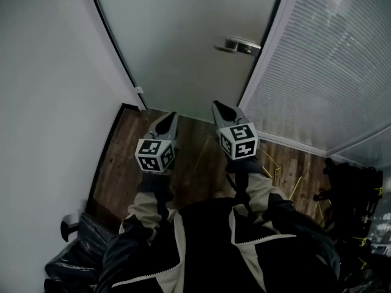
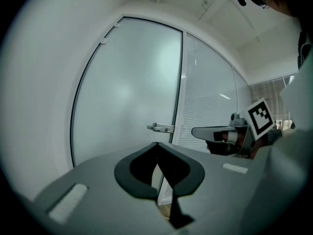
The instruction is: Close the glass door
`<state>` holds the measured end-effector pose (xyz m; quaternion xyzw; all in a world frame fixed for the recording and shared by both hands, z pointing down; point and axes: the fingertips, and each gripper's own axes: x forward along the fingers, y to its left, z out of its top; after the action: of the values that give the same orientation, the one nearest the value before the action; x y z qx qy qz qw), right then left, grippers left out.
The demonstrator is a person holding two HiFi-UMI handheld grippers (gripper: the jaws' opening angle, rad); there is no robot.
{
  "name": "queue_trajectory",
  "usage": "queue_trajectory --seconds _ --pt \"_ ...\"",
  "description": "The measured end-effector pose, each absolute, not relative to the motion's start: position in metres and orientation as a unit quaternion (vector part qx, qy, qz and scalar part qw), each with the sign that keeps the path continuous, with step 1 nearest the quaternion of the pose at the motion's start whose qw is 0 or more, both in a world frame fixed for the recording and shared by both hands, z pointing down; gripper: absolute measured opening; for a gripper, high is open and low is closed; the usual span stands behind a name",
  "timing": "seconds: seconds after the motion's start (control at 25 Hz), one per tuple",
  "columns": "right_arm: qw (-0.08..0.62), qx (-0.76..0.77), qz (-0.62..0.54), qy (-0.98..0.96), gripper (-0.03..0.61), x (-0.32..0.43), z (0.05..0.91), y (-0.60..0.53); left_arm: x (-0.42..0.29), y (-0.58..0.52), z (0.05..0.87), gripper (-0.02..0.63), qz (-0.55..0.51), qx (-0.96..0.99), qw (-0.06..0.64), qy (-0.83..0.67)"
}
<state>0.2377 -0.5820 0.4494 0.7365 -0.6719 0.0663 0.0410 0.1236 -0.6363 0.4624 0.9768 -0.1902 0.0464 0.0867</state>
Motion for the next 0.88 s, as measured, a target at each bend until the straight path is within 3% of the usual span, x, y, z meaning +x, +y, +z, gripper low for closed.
queue_trajectory --seconds 0.88 --pt "0.102 0.765 0.058 -0.634 0.0 0.129 0.457 -0.556 0.06 -0.614 0.452 0.0 0.027 0.987 0.066 -0.146"
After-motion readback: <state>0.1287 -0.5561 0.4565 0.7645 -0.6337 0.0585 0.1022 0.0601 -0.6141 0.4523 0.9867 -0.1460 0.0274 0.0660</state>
